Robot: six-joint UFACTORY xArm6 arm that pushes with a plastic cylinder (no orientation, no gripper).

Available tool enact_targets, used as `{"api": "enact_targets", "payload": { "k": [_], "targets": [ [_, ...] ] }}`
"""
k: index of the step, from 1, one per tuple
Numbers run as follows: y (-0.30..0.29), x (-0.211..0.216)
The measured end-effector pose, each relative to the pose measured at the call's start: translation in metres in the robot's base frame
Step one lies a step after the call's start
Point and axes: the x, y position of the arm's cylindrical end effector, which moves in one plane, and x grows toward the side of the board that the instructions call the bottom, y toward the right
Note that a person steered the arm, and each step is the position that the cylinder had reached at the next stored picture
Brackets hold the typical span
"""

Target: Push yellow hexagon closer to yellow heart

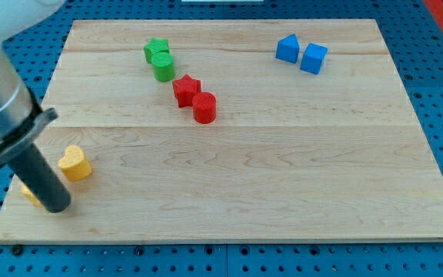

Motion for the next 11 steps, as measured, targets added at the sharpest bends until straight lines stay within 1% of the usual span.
{"api": "enact_targets", "payload": {
  "k": [3, 4, 5, 6, 7, 8, 9, 10, 11],
  "targets": [
    [-0.070, 0.004],
    [-0.047, 0.009],
    [-0.082, 0.014],
    [-0.082, 0.014],
    [-0.083, -0.017],
    [-0.072, -0.026],
    [-0.035, -0.050],
    [-0.020, -0.058],
    [-0.028, -0.058]
  ]
}}
